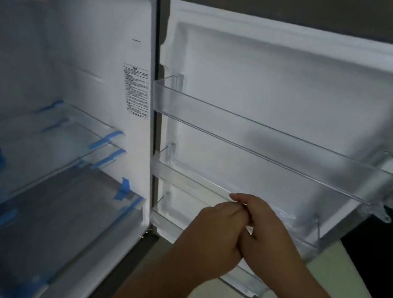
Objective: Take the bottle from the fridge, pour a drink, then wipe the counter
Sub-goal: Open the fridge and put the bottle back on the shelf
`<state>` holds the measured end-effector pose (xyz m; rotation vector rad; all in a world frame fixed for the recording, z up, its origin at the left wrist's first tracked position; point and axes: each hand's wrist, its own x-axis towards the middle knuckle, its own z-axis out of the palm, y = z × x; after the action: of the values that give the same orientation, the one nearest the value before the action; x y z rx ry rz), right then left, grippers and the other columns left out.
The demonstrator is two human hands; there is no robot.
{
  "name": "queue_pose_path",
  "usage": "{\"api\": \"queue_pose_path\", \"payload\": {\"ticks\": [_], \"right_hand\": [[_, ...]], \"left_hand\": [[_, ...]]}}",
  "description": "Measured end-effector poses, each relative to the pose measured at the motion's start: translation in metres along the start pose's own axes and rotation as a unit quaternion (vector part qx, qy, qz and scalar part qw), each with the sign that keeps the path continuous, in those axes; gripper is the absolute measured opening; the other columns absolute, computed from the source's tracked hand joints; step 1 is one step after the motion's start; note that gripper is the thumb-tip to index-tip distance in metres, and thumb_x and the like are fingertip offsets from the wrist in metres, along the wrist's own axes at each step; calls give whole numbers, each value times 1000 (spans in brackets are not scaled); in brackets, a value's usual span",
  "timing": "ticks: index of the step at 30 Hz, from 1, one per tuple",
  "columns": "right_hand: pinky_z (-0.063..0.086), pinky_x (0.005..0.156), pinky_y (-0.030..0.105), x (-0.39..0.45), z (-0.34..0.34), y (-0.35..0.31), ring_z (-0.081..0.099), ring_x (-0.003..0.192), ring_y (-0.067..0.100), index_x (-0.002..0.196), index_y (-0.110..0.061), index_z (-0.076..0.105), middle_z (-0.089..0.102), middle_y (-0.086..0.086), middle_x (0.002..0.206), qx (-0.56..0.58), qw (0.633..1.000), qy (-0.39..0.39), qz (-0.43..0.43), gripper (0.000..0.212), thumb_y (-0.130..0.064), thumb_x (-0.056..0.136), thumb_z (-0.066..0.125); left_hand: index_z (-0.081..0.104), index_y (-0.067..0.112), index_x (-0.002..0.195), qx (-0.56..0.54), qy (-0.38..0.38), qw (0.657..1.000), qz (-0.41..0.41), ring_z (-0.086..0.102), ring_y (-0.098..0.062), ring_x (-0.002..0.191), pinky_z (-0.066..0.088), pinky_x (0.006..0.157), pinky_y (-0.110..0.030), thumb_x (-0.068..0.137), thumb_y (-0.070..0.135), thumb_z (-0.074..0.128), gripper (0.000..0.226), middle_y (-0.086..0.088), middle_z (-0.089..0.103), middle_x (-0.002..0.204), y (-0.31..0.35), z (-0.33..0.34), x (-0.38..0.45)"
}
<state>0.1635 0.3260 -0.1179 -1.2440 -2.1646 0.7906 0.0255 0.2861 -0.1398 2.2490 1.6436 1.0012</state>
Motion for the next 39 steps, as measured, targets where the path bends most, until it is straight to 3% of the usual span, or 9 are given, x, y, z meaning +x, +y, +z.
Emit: {"api": "queue_pose_path", "payload": {"ticks": [4,7,10,13,16,22,27,34,39], "right_hand": [[45,105,21,-38,-43,31,54,114,-10,126,-43,57,50,-37,119,-13,999,37,-17,54,-1,93,64],[49,105,29,-61,-73,57,56,118,2,129,-38,61,51,-31,120,-50,997,57,-31,43,-12,95,65],[49,101,26,-81,-98,75,54,118,2,128,-41,59,47,-34,118,-68,996,60,-26,37,-20,98,65],[46,104,27,-98,-115,86,52,128,8,137,-36,56,51,-23,131,-84,995,43,-12,41,-27,98,66],[43,113,34,-110,-127,88,47,138,14,146,-32,49,47,-10,150,-74,996,38,22,52,-30,98,68],[45,113,45,-117,-145,82,45,142,22,154,-25,38,38,1,159,8,994,84,76,68,-28,96,73],[35,120,39,-115,-152,65,33,151,22,163,-24,19,20,1,169,61,992,107,41,85,-25,97,72],[47,112,49,-119,-140,34,38,148,23,161,-36,11,12,-11,166,58,977,201,-45,97,-41,90,77],[50,111,51,-124,-130,6,49,141,20,156,-38,21,41,-5,158,103,977,174,-66,96,-67,80,72]], "left_hand": [[65,9,122,27,0,1000,11,67,-23,94,43,77,-22,81,15,59,43,-7,69,109,48,36,8],[56,15,140,51,7,999,-15,65,-22,115,51,90,-28,92,24,63,49,-3,65,133,79,63,9],[32,25,160,101,-51,989,-93,33,-21,154,39,120,-46,103,42,56,65,4,37,166,103,84,8],[18,28,165,153,-78,974,-146,17,-20,160,29,125,-50,104,52,48,72,8,18,173,114,94,7],[16,29,165,164,-67,968,-177,22,-22,158,31,124,-48,103,52,50,73,8,17,173,119,98,5],[31,25,157,212,-45,962,-169,41,-23,146,42,112,-43,102,50,52,64,5,34,165,121,86,-1],[44,23,144,168,-4,969,-181,55,-18,128,49,103,-32,99,53,59,57,4,48,148,119,79,-25],[52,25,126,134,35,962,-234,65,-13,92,57,85,-28,95,51,67,43,9,49,135,111,47,-76],[55,24,125,90,77,953,-280,59,-8,96,47,79,-17,86,41,76,47,12,51,129,102,24,-124]]}}
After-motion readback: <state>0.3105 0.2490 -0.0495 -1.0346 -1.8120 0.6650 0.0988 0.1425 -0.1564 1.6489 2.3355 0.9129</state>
